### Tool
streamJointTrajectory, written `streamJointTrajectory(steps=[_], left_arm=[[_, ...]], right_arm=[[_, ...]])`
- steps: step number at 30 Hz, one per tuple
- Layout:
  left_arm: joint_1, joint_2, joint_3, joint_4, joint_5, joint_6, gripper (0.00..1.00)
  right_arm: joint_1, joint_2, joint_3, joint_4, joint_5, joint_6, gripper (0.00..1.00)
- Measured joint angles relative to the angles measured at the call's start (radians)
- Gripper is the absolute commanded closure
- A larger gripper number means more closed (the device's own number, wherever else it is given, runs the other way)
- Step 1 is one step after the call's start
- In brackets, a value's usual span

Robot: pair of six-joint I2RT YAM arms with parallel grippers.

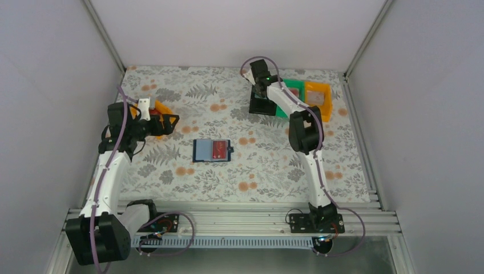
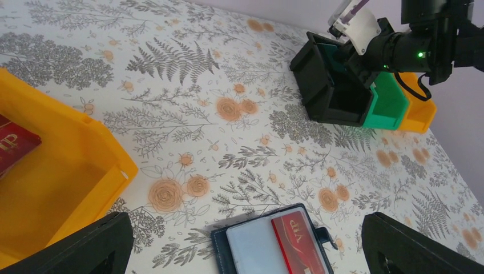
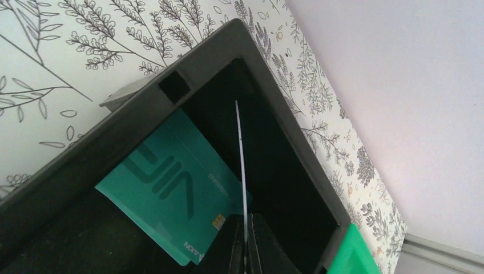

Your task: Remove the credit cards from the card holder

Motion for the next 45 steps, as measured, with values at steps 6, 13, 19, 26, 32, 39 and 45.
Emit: streamJointTrajectory(steps=[6,13,19,26,32,39,45], left_arm=[[0.0,0.011,0.0,0.002,-0.003,0.0,0.0],[0.001,0.011,0.0,0.008,-0.005,0.001,0.0],[0.004,0.011,-0.002,0.008,-0.005,0.001,0.0],[0.005,0.011,-0.008,0.009,-0.004,0.0,0.0],[0.005,0.011,-0.017,0.016,0.004,0.0,0.0],[0.005,0.011,-0.019,0.019,0.019,0.0,0.0],[0.005,0.011,-0.019,0.023,0.029,0.0,0.0]], right_arm=[[0.005,0.044,0.014,0.031,0.044,0.001,0.96],[0.01,0.052,0.014,0.062,0.102,-0.012,0.9],[0.009,0.073,0.014,0.088,0.146,-0.02,0.63],[0.008,0.09,0.014,0.089,0.145,-0.002,0.26],[-0.008,0.087,0.024,0.084,0.123,0.006,0.01],[-0.017,0.078,0.025,0.071,0.068,0.016,0.01],[-0.027,0.072,0.028,0.018,-0.026,0.028,0.01]])
